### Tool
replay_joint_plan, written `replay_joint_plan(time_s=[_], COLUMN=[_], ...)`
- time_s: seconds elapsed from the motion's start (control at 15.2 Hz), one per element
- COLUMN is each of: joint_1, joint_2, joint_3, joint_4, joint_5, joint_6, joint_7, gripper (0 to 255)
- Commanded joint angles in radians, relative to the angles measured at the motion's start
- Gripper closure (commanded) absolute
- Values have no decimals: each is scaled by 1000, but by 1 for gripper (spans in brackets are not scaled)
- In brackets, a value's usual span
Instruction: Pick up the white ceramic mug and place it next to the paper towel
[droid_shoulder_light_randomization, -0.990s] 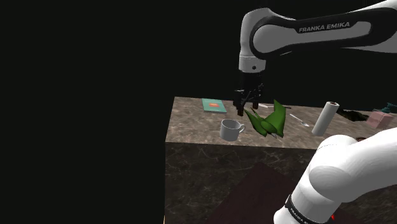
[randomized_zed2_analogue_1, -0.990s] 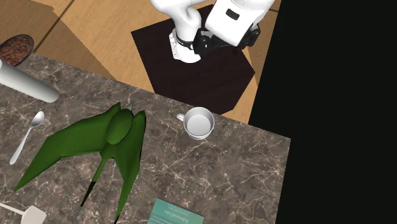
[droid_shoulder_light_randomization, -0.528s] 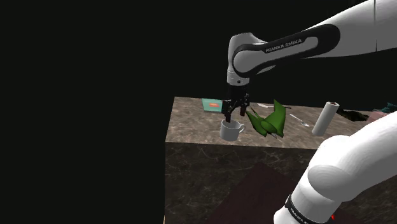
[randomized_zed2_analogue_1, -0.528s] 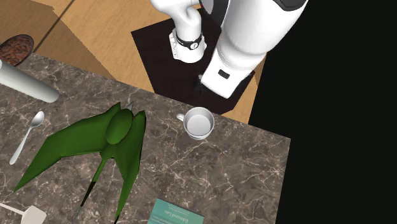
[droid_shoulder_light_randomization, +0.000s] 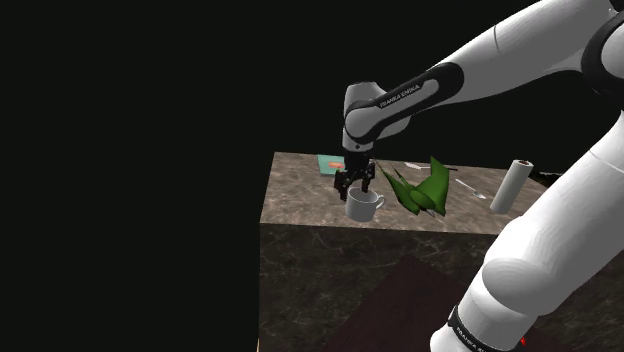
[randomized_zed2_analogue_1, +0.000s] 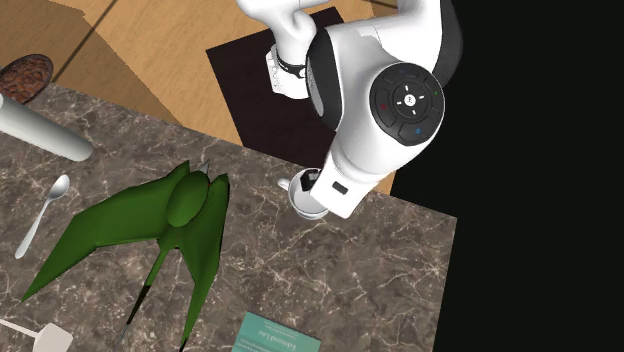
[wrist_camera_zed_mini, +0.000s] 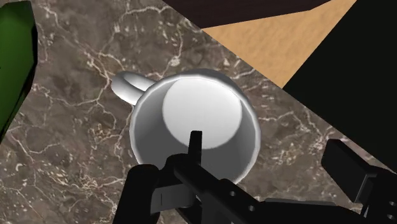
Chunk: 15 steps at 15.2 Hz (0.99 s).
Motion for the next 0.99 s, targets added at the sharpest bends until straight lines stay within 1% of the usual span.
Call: replay_joint_plan(time_s=[0.0, 0.4, 0.86, 0.92], joint_1=[-2, -5, -5, -5], joint_2=[29, 69, 69, 69], joint_3=[-4, -8, -8, -8], joint_4=[-7, -49, -49, -49], joint_5=[0, -5, -5, -5], joint_6=[39, 121, 121, 121], joint_7=[-2, 0, 0, 0], gripper=[0, 0, 0, 255])
